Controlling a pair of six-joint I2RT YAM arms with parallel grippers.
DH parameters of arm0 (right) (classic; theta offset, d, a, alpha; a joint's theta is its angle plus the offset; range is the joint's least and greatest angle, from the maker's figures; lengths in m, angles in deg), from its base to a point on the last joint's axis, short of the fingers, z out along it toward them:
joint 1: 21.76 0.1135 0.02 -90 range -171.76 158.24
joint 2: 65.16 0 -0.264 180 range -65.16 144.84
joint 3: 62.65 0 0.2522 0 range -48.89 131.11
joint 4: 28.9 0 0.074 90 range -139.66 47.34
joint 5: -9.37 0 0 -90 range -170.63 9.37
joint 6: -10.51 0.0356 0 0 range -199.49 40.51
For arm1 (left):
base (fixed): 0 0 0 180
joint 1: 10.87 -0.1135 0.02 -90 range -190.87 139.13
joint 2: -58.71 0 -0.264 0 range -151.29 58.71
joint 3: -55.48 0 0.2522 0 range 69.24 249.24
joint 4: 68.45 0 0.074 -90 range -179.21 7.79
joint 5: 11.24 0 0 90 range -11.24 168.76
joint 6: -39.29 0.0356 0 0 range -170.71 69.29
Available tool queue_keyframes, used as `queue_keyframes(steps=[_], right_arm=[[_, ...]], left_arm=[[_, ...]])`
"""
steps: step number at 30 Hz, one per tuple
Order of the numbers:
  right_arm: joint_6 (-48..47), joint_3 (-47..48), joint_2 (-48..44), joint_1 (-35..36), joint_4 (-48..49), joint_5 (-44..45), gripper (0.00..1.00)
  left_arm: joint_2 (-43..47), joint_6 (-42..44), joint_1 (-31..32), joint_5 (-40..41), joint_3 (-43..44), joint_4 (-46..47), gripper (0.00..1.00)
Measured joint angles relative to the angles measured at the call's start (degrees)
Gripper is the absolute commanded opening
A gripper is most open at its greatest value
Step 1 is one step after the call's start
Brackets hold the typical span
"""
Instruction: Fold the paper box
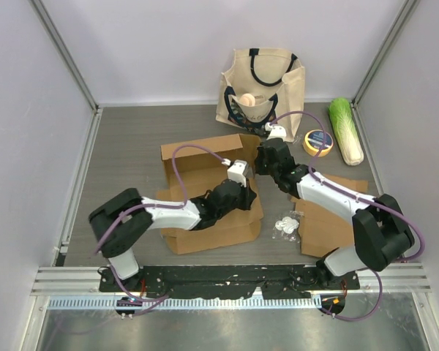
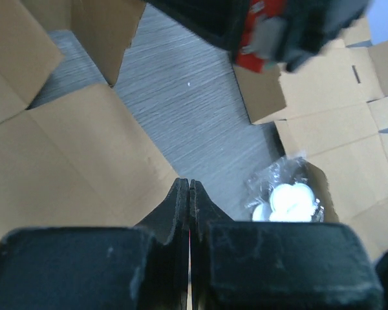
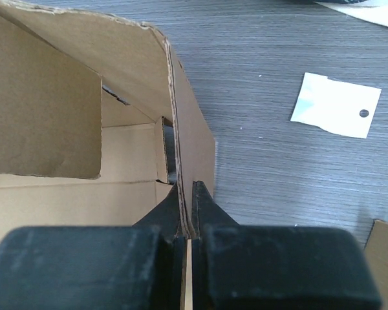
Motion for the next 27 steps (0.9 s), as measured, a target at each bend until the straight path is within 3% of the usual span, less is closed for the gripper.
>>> queue_keyframes(steps=[8, 18, 27], right_arm=[[1.33, 0.02, -0.66, 0.11, -0.79, -1.01, 0.01], [1.81, 1.68, -0.72, 0.83, -5.01, -1.31, 0.01], [17.64, 4.63, 0.61, 6.34, -9.20, 4.76, 0.01]], left_arm=[[-12.94, -7.04, -0.11, 3.43, 1.66, 5.49, 0.00], [-14.53, -16.68, -2.78, 5.22, 0.28, 7.82, 0.00], [-14.80, -17.70, -3.32, 4.11, -0.68, 10.32, 0.00]])
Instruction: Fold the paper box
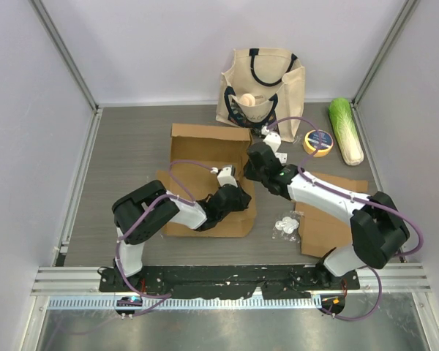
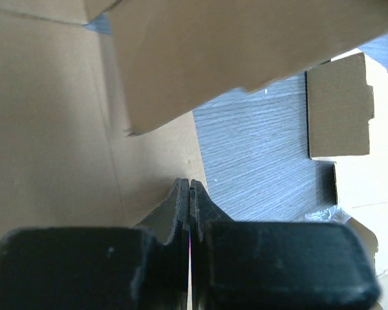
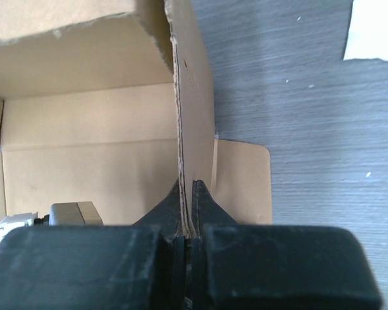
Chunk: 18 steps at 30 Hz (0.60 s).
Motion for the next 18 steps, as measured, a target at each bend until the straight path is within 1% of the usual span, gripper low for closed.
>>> queue_keyframes(steps=[2, 5, 6, 9, 12, 15, 18], right_arm=[[2.23, 0.00, 1.22, 1.62, 0.00, 1.81, 0.01], [3.78, 0.00, 2.93, 2.97, 0.59, 3.67, 0.01], [3.96, 0.00, 3.13, 3.23, 0.79, 3.93, 0.01], [3.96, 0.15, 3.82, 3.52, 0.90, 4.55, 0.01], [3.37, 0.76, 4.46, 3.52, 0.92, 4.02, 0.01], [2.54, 2.16, 5.35, 3.52, 0.24, 3.48, 0.01], [2.01, 3.10, 5.60, 3.54, -0.90, 2.93, 0.01]], left_arm=[[-0.02, 0.13, 0.04, -0.52, -0.39, 0.70, 0.01], [0.00, 1.11, 0.00, -1.38, -1.62, 2.86, 0.16], [0.07, 1.36, 0.00, -1.77, -2.40, 3.96, 0.25], [1.42, 1.81, 0.00, -2.71, -5.31, 7.21, 0.39], [4.15, 3.61, 0.00, -3.28, -7.85, 7.61, 0.47], [7.48, 6.84, 0.07, -3.54, -10.69, 7.91, 0.52], [11.39, 10.88, 0.42, -2.14, -13.18, 7.98, 0.56]])
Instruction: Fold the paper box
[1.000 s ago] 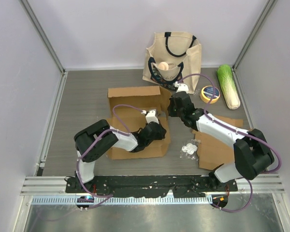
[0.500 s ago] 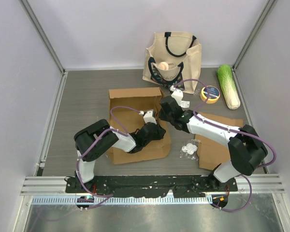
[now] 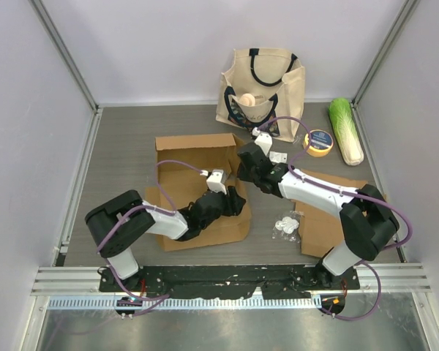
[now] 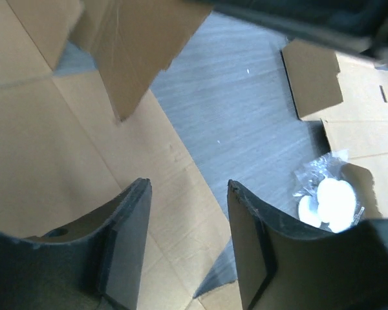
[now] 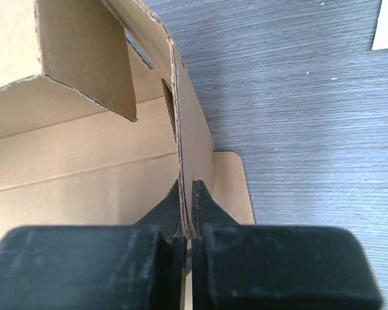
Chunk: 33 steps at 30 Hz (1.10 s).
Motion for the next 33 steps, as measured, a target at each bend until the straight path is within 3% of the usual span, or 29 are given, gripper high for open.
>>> queue_keyframes(steps=[7, 13, 20, 22, 25, 26, 28, 29, 31, 33], right_arm=[[0.92, 0.81, 0.00, 0.00, -1.14, -1.81, 0.01], [2.01, 1.51, 0.00, -0.22, -1.64, -2.75, 0.01], [2.40, 1.51, 0.00, -1.03, -1.77, -2.27, 0.02], [2.49, 1.51, -0.02, -1.11, -1.68, -2.32, 0.02], [2.62, 1.51, -0.04, -1.16, -1.49, -2.54, 0.09], [2.60, 1.51, -0.07, -1.18, -1.44, -2.60, 0.18], [2.47, 1.51, -0.20, -1.29, -1.36, -2.84, 0.26], [2.43, 1.51, -0.39, -1.40, -1.33, -2.97, 0.38], [1.40, 1.51, -1.20, -1.88, -1.44, -3.98, 0.53], [-0.94, 1.44, -3.06, -2.38, -1.73, -5.99, 0.58]], left_arm=[[3.06, 8.17, 0.02, 7.26, 2.25, -2.36, 0.60], [1.25, 13.84, 0.07, 13.77, 8.31, -5.77, 0.51], [-2.23, 17.77, 0.59, 14.27, 10.80, -5.40, 0.14], [-2.40, 18.64, 0.52, 13.88, 10.91, -4.83, 0.08], [-2.47, 19.17, 0.33, 12.83, 10.91, -4.20, 0.01], [-2.49, 19.37, 0.26, 12.41, 10.91, -4.00, 0.00], [-2.49, 19.82, 0.07, 11.78, 10.88, -3.61, 0.00], [-2.49, 20.02, -0.07, 11.37, 10.82, -3.17, 0.00], [-2.47, 20.26, -0.37, 10.78, 10.54, -1.60, 0.00], [-2.47, 20.24, -1.40, 10.29, 9.73, -0.61, 0.00]])
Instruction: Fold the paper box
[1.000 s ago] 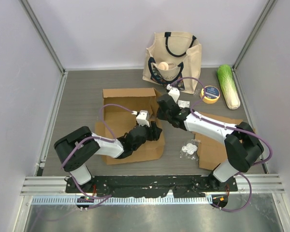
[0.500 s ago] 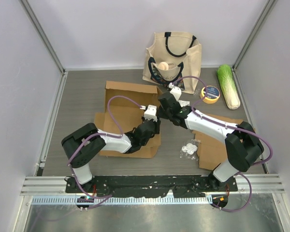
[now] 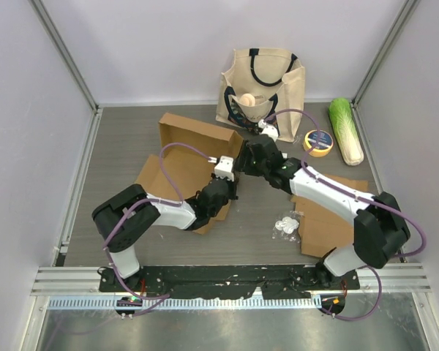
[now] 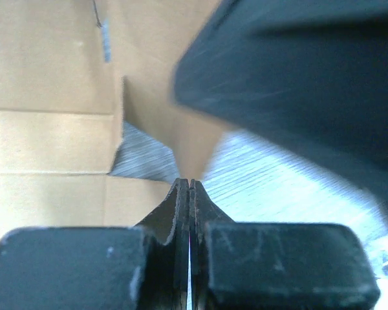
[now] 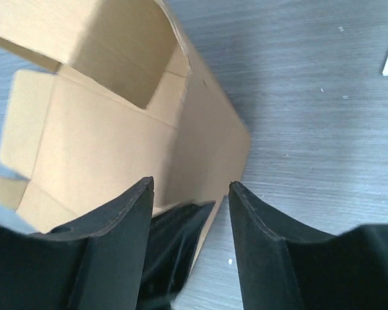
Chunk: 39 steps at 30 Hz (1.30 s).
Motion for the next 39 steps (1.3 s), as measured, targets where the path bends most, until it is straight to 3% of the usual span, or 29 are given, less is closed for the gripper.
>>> queue_keyframes(steps=[7, 9, 10, 12, 14, 20, 23, 29, 34, 39], right_arm=[[-12.20, -0.20, -8.39, -6.43, 1.16, -17.88, 0.75], [-14.34, -0.59, -9.40, -9.77, 2.12, -22.40, 0.75], [-15.02, -0.72, -9.51, -10.86, 2.29, -23.74, 0.75], [-16.44, -1.25, -9.51, -13.40, 2.91, -25.70, 0.75], [-17.27, -1.90, -9.51, -15.19, 2.97, -25.77, 0.75], [-18.08, -2.95, -10.19, -18.08, 1.99, -18.51, 0.75], [-19.58, -2.99, -10.05, -18.91, 1.66, -14.93, 0.72], [-26.27, -2.89, -1.46, -18.91, 3.69, -16.83, 0.71], [-33.09, -2.86, 6.56, -17.70, 6.05, -24.02, 0.72], [-38.25, -3.21, 7.56, -16.55, 12.57, -32.81, 0.73]], left_arm=[[0.55, -1.16, -4.87, -1.60, -4.33, 0.07, 0.01], [1.38, -1.42, -5.29, -2.32, -5.31, -0.37, 0.09], [2.25, -1.42, -5.29, -2.80, -5.75, -1.09, 0.23], [5.40, -1.51, -5.22, -4.26, -6.49, -3.10, 0.41], [10.71, -2.01, -5.09, -5.40, -7.28, -6.14, 0.46], [27.23, -5.40, -5.42, -3.39, -7.93, -17.90, 0.17], [29.57, -9.97, -7.76, -2.93, -7.96, -24.17, 0.02], [22.97, -19.87, -13.97, -6.34, -9.57, -30.75, 0.00], [16.04, -25.16, -14.05, -9.94, -9.57, -30.73, 0.00], [12.81, -28.98, -14.03, -11.63, -9.73, -29.29, 0.00]])
